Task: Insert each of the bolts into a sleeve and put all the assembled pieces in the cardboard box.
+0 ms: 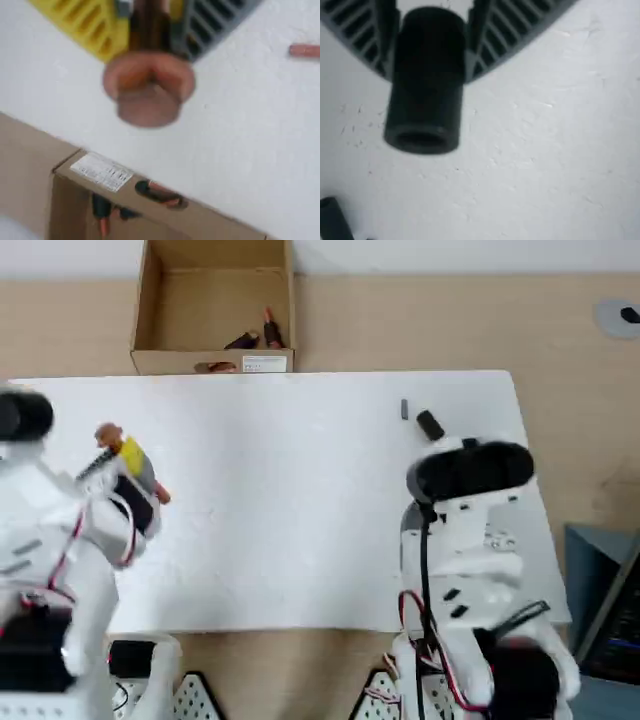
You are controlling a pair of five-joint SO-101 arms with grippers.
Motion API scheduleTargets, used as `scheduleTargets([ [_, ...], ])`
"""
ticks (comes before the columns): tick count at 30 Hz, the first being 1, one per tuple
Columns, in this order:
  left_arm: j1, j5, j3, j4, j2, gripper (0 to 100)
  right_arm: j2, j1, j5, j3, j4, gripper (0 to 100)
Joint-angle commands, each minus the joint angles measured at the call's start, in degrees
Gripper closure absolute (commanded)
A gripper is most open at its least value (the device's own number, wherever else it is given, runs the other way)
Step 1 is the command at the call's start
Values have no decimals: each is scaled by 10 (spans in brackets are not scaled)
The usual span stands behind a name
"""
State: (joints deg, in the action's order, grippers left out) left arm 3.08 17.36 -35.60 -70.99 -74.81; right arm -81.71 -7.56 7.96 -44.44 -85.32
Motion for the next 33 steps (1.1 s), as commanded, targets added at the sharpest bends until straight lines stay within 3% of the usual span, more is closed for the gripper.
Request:
scheduleTargets([
  [1,-8,0,-84,54,-94,998,0,-4,-3,-39,46,989],
  [8,-53,6,-174,86,-213,998,0,-79,18,-124,142,989],
  [15,-98,62,-230,130,-283,998,0,-168,36,-209,252,989],
  [33,-179,144,-257,147,-296,998,0,-401,32,-297,416,989],
])
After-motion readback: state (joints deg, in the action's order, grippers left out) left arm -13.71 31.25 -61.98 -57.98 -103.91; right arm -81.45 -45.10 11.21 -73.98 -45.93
